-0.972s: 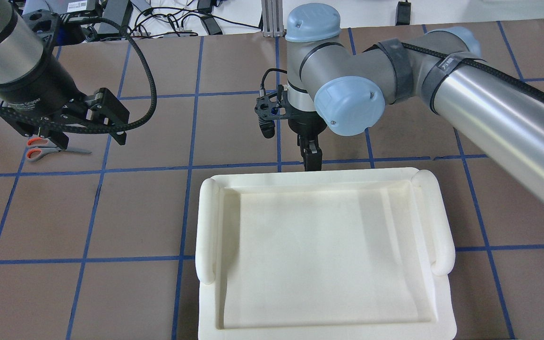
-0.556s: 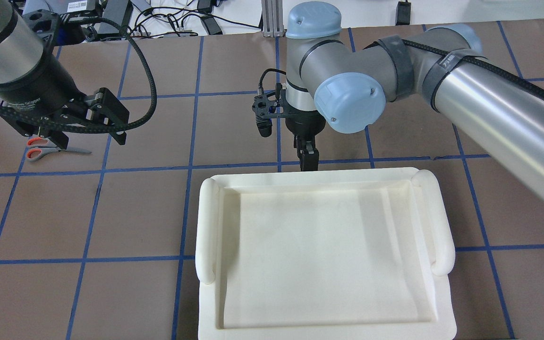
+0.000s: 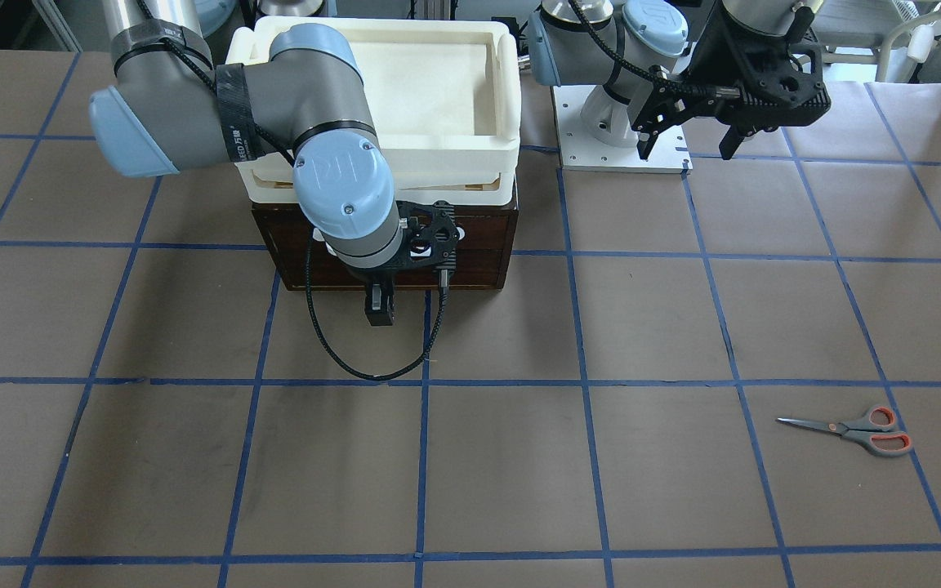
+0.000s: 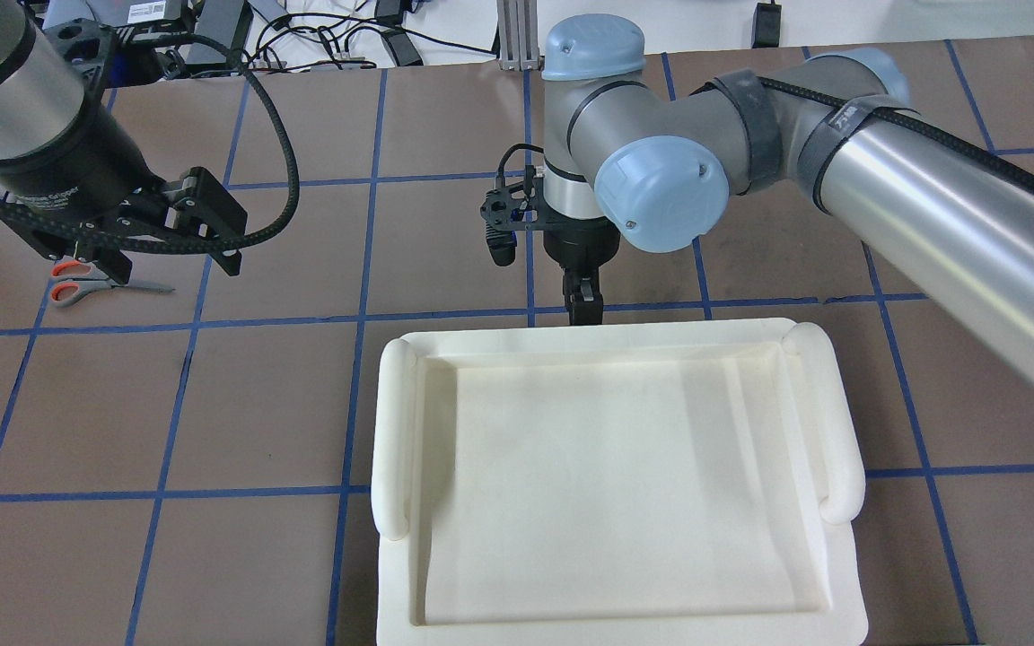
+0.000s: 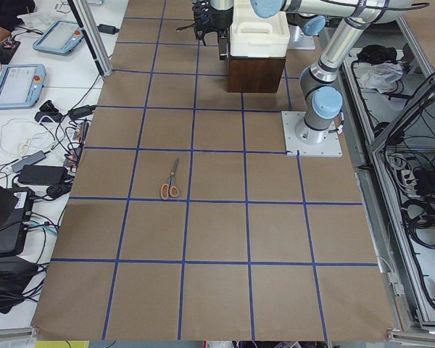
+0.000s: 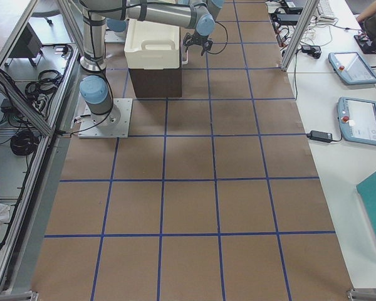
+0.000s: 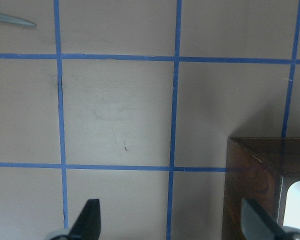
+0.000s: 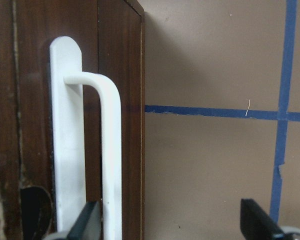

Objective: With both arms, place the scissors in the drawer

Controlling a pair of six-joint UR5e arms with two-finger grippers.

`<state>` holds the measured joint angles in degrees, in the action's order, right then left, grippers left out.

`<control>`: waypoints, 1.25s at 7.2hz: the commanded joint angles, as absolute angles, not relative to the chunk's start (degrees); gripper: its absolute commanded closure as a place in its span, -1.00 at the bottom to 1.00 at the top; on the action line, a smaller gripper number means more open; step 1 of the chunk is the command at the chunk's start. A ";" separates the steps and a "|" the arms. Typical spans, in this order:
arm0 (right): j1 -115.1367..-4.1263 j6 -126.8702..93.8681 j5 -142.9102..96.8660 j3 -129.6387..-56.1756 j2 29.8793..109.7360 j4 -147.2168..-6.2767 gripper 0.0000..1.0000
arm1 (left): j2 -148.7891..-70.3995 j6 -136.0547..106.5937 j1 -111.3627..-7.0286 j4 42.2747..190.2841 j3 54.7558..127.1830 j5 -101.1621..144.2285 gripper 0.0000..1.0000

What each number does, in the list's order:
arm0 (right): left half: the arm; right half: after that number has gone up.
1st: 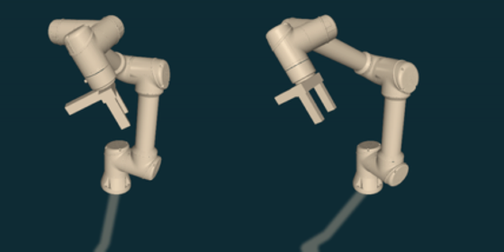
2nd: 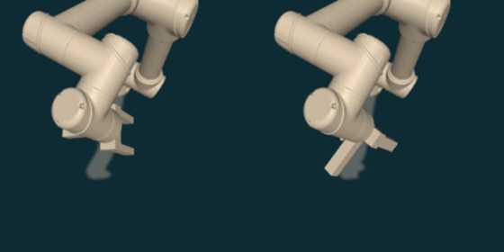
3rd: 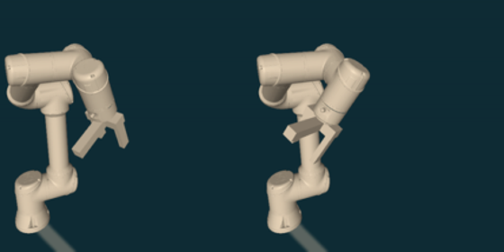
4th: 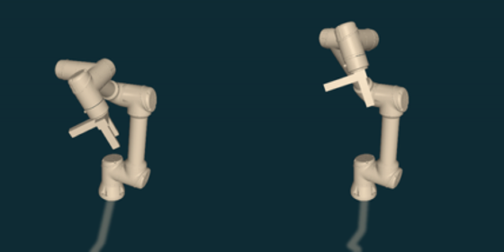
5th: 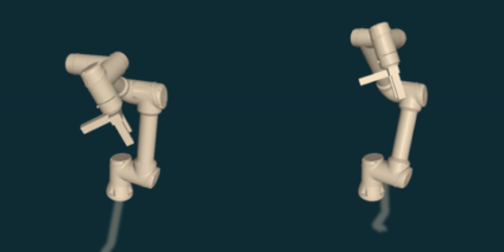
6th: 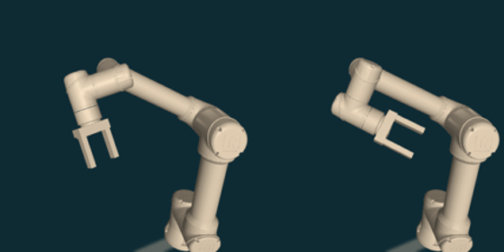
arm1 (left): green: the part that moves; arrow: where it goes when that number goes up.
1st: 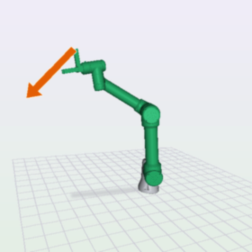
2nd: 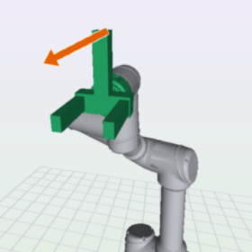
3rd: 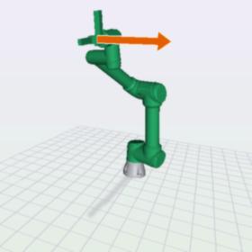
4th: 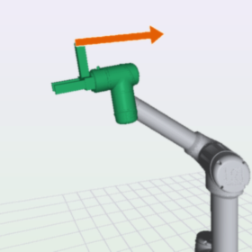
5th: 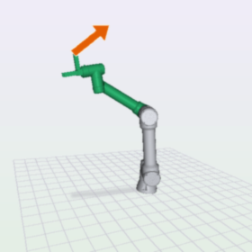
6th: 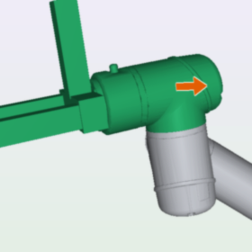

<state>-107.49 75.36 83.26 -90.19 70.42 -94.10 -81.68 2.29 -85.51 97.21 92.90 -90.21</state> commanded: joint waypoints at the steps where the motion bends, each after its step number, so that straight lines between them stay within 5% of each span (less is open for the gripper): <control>1: -107.40 75.24 83.15 -90.18 69.44 -94.04 -1.00 | -81.74 2.29 -85.52 97.21 92.90 -90.18 -1.00; 9: -107.40 75.15 83.58 -89.91 68.47 -95.27 -1.00 | -81.83 2.20 -85.69 97.21 92.90 -90.18 -1.00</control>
